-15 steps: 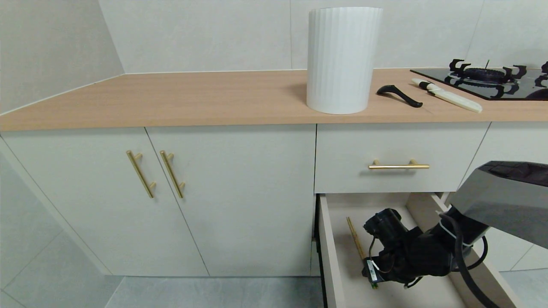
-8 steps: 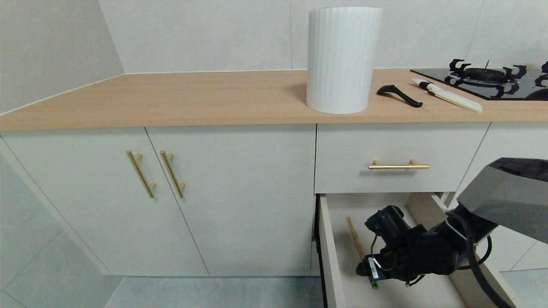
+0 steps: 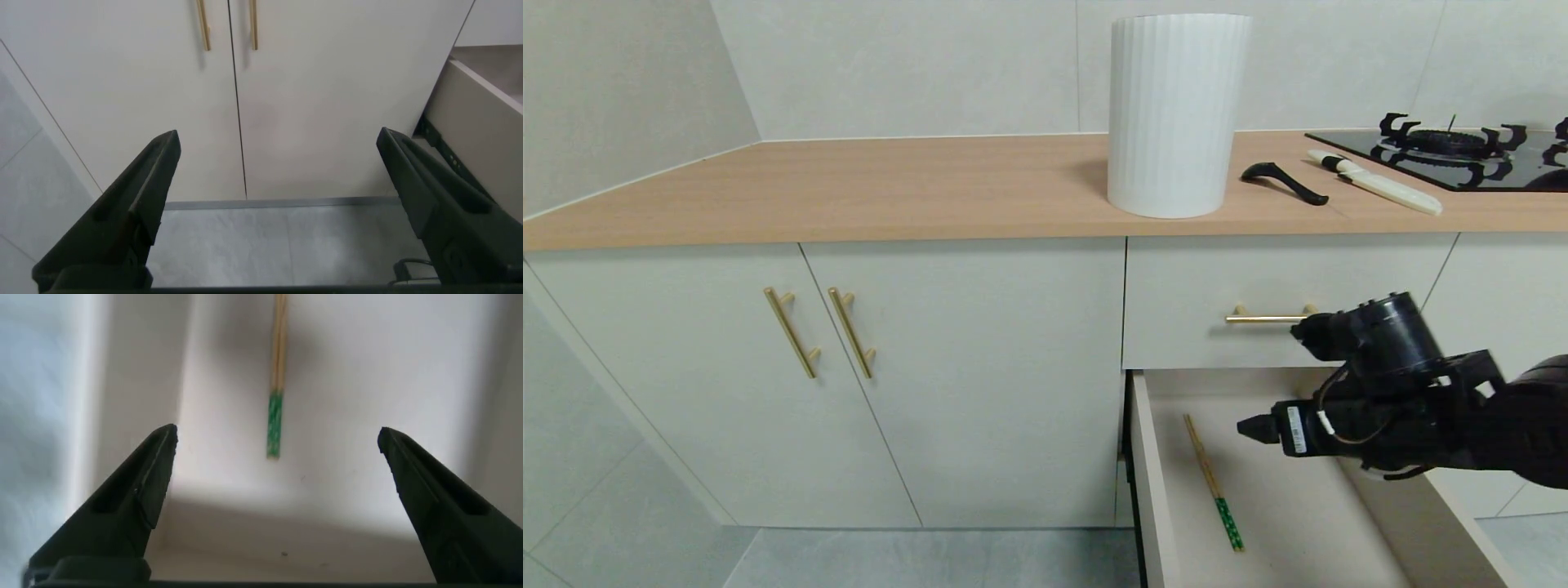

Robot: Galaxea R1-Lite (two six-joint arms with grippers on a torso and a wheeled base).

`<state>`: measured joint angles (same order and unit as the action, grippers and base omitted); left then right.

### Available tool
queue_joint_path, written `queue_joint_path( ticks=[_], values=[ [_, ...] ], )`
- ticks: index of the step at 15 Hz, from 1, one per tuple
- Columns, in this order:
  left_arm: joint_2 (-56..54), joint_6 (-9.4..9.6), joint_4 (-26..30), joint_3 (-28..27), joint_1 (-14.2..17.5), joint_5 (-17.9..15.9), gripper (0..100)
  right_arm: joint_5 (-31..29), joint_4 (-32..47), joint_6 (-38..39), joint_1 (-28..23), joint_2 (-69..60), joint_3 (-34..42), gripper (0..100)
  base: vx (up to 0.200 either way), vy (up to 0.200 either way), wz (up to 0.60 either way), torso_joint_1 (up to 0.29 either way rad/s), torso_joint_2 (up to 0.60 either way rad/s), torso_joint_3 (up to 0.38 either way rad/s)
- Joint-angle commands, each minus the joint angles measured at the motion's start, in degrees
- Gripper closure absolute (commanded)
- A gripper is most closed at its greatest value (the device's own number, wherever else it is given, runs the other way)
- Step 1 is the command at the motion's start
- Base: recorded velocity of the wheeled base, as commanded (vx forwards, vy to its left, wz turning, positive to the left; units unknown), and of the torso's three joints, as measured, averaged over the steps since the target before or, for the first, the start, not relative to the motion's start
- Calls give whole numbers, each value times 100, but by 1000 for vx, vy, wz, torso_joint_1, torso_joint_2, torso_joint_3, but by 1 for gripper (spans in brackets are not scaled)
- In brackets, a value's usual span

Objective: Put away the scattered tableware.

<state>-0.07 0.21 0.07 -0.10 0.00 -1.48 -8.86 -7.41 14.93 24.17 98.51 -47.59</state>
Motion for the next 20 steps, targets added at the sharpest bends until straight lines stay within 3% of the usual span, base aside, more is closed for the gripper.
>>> queue_joint_path(
  ticks=[1,5,14,20],
  values=[
    [7,-3,1,1,0,-2,0,-1,29,-254,-290,-1212,48,0,0,0,0,0,0,0],
    [7,-3,1,1,0,-2,0,-10,-6,-685,-519,-1704,119,0,0,0,0,0,0,0],
    [7,-3,1,1,0,-2,0,-1,-15,-711,-528,-1827,127,0,0,0,0,0,0,0],
    [7,-3,1,1,0,-2,0,-1,-15,-720,-528,-1818,171,0,0,0,0,88,-298,-244]
  ],
)
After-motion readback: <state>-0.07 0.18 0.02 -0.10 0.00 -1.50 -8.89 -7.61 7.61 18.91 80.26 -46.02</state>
